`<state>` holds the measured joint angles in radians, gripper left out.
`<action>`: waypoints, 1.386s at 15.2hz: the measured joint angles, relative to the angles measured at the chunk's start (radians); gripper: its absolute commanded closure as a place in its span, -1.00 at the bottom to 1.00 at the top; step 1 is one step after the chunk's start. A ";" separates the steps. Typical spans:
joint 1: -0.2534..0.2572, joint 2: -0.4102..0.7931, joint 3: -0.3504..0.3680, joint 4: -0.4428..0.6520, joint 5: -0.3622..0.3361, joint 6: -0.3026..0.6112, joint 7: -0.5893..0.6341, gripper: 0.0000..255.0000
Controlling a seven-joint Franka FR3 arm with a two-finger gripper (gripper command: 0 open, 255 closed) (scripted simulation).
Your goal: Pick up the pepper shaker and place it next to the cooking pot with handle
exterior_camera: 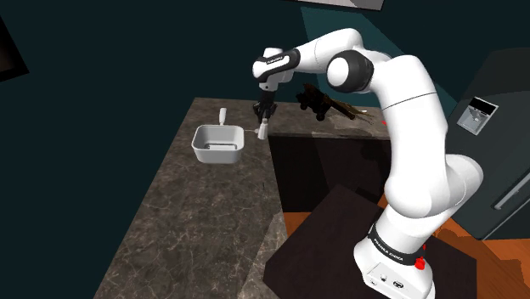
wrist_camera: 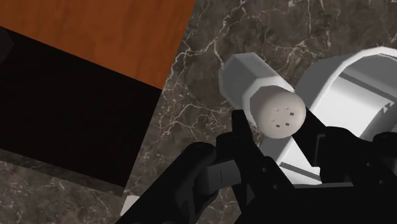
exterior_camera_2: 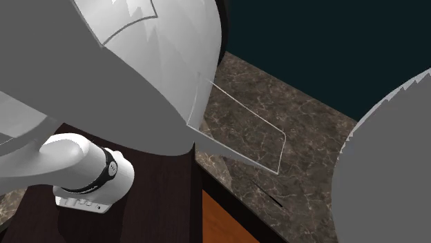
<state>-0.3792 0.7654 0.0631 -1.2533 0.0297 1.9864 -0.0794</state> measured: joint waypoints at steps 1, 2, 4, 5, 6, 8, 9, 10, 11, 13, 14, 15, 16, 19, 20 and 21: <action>0.001 0.003 0.000 -0.009 0.000 0.012 0.000 1.00; 0.000 0.005 0.000 -0.018 0.000 0.024 -0.001 1.00; 0.001 0.020 0.000 -0.024 0.000 0.044 -0.001 1.00; 0.000 0.026 -0.001 -0.026 0.000 0.052 -0.003 1.00; 0.001 0.029 -0.001 -0.033 0.000 0.063 -0.002 1.00; 0.001 0.047 -0.001 -0.030 -0.001 0.077 -0.004 1.00; 0.000 0.053 -0.001 -0.034 -0.001 0.087 -0.005 1.00; 0.000 0.059 -0.001 -0.037 0.000 0.096 -0.006 1.00; 0.001 0.064 -0.001 -0.043 0.000 0.107 -0.005 1.00; 0.002 0.081 -0.001 -0.040 -0.001 0.122 -0.005 1.00; 0.002 0.088 -0.002 -0.042 -0.001 0.130 -0.006 1.00; 0.003 0.099 -0.002 -0.035 -0.001 0.135 -0.006 1.00; 0.002 0.110 -0.002 -0.031 -0.001 0.141 -0.007 1.00; 0.002 0.130 -0.003 -0.038 -0.002 0.168 -0.009 1.00; 0.003 0.141 -0.003 -0.031 -0.002 0.172 -0.008 1.00; 0.004 0.149 -0.003 -0.032 -0.002 0.182 -0.008 1.00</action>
<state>-0.3748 0.9145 0.0603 -1.2856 0.0277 2.1679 -0.0872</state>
